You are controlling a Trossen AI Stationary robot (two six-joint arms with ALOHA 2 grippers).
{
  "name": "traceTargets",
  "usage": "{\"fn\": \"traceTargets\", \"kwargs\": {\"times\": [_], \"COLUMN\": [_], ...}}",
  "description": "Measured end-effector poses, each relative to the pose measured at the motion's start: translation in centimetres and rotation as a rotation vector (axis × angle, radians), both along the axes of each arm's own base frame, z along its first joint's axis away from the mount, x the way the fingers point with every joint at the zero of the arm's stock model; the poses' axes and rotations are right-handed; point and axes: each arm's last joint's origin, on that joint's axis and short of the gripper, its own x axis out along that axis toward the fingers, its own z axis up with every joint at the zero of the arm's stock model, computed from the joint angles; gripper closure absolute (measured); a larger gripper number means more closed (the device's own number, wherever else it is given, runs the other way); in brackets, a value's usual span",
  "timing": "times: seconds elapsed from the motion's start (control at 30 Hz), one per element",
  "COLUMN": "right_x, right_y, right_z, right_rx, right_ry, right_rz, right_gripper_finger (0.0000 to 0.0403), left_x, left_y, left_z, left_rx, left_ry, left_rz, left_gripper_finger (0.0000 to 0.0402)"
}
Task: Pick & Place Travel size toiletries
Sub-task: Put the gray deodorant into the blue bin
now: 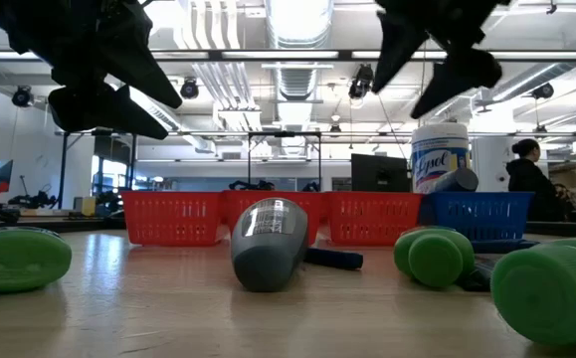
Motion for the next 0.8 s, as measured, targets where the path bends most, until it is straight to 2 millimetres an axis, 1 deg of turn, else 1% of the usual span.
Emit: {"fn": "traceTargets", "kwargs": {"times": [0.13, 0.23, 0.6, 0.67, 0.8], "right_x": [0.6, 0.6, -1.7, -2.0, -2.1], "right_y": [0.7, 1.1, 4.3, 4.8, 5.6], "right_z": [0.4, -0.3, -3.3, -3.6, -3.9], "right_rx": [0.117, 0.230, 0.430, 0.458, 0.504], "right_ry": [-0.019, -0.013, 0.050, 0.056, 0.016], "right_rz": [0.134, 0.170, 0.066, 0.053, 0.037], "right_gripper_finger": [0.0035, 0.0035, 0.0035, 0.0035, 0.0035], "left_x": [0.0, 0.0, -0.2, -0.3, -0.3], "left_y": [0.0, 0.0, -0.5, -0.6, -0.7], "left_z": [0.0, 0.0, 0.0, 0.0, -0.1], "left_rx": [-0.009, -0.021, -0.095, -0.103, -0.109], "left_ry": [-0.002, -0.006, -0.023, -0.024, -0.023], "left_rz": [0.006, 0.014, 0.036, 0.035, 0.031], "left_gripper_finger": [0.0142, 0.0142, 0.0142, 0.0142, 0.0142]}}
